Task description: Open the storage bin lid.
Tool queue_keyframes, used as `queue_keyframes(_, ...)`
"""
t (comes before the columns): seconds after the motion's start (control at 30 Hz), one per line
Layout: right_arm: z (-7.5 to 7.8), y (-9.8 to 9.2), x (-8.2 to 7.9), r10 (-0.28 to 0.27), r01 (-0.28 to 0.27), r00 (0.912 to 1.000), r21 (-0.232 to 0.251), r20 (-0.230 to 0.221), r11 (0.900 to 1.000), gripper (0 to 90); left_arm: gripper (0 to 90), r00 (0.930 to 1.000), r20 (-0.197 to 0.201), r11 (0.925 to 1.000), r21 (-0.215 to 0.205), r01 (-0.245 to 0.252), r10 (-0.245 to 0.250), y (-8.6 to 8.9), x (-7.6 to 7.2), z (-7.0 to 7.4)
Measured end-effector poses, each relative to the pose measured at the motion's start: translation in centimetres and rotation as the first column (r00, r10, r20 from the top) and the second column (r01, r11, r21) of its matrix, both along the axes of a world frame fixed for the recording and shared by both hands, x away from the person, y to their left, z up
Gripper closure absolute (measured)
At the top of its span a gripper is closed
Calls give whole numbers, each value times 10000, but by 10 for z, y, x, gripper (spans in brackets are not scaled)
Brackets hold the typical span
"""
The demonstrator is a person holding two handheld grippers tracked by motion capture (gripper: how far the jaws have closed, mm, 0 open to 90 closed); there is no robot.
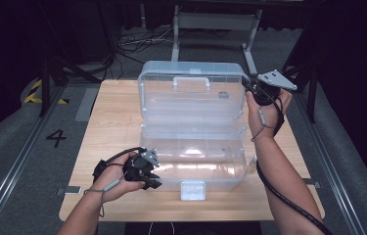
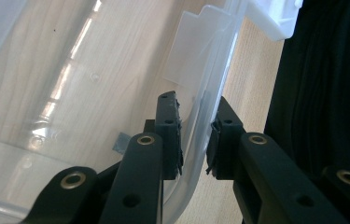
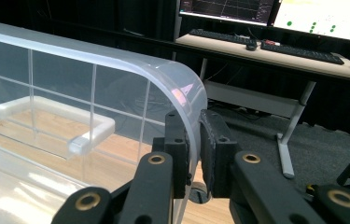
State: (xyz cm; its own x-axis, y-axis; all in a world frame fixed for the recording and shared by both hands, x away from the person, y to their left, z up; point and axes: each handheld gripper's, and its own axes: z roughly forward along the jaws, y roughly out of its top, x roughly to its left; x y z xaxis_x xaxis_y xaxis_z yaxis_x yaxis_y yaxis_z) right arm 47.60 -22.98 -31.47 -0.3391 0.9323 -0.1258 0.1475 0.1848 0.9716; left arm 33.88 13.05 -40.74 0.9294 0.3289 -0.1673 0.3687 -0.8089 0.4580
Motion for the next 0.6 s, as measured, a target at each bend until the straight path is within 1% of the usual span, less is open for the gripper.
queue_keyframes(0.2, -3, 0, 7, -44, 45, 10000, 175, -38, 9998, 830, 771, 10000, -17, 10000, 11, 4, -4, 0, 0, 0)
queue_keyframes(0.6, -8, 2, 21, -166, 167, 9998, 88, -96, 9998, 839, 771, 10000, -12, 10000, 29, 6, -6, 0, 0, -1)
